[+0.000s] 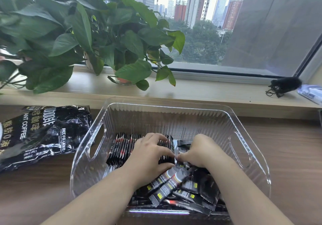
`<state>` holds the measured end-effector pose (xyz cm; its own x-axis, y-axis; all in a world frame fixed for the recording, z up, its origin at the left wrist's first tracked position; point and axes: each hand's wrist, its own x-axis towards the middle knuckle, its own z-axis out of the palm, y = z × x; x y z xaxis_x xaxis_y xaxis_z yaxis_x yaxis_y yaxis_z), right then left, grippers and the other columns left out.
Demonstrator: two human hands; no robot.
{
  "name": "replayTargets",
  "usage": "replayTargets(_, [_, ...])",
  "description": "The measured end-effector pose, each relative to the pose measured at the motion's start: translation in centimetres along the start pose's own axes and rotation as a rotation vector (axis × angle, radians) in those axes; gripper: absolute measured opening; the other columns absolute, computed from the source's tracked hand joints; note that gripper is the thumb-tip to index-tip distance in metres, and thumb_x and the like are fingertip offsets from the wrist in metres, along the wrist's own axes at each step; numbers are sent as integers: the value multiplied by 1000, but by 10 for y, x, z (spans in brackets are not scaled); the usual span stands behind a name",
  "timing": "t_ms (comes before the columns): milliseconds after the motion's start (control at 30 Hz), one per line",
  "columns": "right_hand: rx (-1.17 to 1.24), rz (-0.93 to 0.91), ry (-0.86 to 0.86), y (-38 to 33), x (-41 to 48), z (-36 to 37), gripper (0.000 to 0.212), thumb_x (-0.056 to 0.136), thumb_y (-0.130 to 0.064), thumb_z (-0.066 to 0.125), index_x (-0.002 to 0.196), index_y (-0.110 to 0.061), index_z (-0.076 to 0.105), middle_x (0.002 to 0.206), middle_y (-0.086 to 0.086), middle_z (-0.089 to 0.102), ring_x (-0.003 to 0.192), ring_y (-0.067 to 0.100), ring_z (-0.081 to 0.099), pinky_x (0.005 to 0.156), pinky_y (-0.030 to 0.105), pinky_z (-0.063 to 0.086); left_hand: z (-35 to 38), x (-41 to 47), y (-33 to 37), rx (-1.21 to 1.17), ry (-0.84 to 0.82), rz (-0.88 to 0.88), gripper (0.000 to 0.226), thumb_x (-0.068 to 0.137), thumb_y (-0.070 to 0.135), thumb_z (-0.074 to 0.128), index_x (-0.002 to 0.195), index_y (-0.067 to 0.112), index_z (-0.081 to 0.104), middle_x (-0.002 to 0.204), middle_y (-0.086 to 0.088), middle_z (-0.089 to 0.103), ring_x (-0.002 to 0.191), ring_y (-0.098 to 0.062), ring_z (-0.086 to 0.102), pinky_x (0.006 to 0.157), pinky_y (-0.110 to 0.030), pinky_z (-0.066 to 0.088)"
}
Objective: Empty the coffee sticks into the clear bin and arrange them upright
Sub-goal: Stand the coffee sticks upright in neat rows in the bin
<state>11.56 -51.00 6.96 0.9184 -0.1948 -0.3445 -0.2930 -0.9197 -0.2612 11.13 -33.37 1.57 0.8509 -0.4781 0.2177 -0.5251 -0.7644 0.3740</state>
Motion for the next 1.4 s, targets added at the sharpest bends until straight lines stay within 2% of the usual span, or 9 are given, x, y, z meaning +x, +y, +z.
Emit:
replayTargets(200, [160, -20, -60, -3, 1, 4, 37, 72, -40, 82, 78, -5, 72, 65, 4, 63, 58, 21, 58, 55, 26, 48, 1, 0, -1, 12, -7, -9, 31, 86, 56, 64, 116, 46, 66, 139, 15, 42, 136, -7, 25, 110, -37, 23])
replayTargets(367, [198, -59, 183, -1, 4, -9, 18, 83, -26, 76, 82, -9, 76, 77, 6, 73, 74, 19, 69, 53, 23, 49, 1, 1, 0, 24, -2, -2, 31, 87, 54, 64, 117, 45, 67, 140, 14, 42, 137, -8, 25, 111, -38, 23])
replayTargets(467, [141, -98, 106, -12, 6, -10, 21, 87, -29, 74, 84, -9, 79, 72, 5, 76, 74, 20, 75, 67, 31, 63, 2, 1, -1, 16, 3, -4, 32, 87, 53, 65, 117, 45, 67, 139, 14, 44, 136, -8, 26, 110, -38, 24])
replayTargets(567, [125, -137, 12, -15, 10, -3, 28, 94, -32, 67, 91, -7, 80, 68, 1, 76, 77, 18, 76, 80, 34, 62, 1, 1, 0, 4, 2, -4, 35, 87, 54, 65, 121, 45, 66, 137, 15, 46, 135, -7, 28, 110, -37, 25])
replayTargets(700, [360, -105, -18, -7, 14, 2, 23, 92, -29, 72, 80, -10, 78, 59, 4, 72, 57, 16, 73, 65, 28, 61, -2, 2, 0, -2, -11, -5, 40, 87, 54, 65, 125, 42, 64, 133, 17, 48, 131, -5, 30, 111, -37, 29])
replayTargets(800, [423, -98, 7, -4, 15, 5, 18, 89, -29, 76, 77, -15, 77, 57, 2, 71, 49, 11, 69, 50, 20, 51, -8, 6, 0, 34, -64, -21, 46, 86, 55, 65, 128, 39, 62, 131, 18, 48, 128, -5, 35, 108, -37, 34])
replayTargets(1000, [518, -95, -29, -3, 16, 10, 12, 87, -25, 79, 80, -16, 77, 59, 2, 72, 48, 10, 67, 52, 22, 51, -19, 20, -2, 74, -173, -72, 56, 76, 57, 71, 128, 39, 60, 126, 15, 49, 122, -9, 44, 101, -42, 41])
replayTargets(1233, [553, -74, -63, -2, 15, 10, 11, 89, -23, 76, 82, -15, 78, 71, 10, 76, 44, 12, 60, 47, 20, 47, -4, 18, -3, 108, -40, -59, 62, 72, 65, 70, 128, 40, 56, 122, 18, 46, 121, -6, 41, 100, -35, 36])
replayTargets(1400, [496, -89, -39, 0, 14, 7, 12, 91, -27, 75, 84, -18, 79, 46, -3, 63, 31, 5, 48, 41, 16, 39, 1, 16, -3, 66, 12, -41, 57, 73, 65, 70, 124, 42, 58, 122, 20, 44, 123, -3, 37, 100, -32, 29])
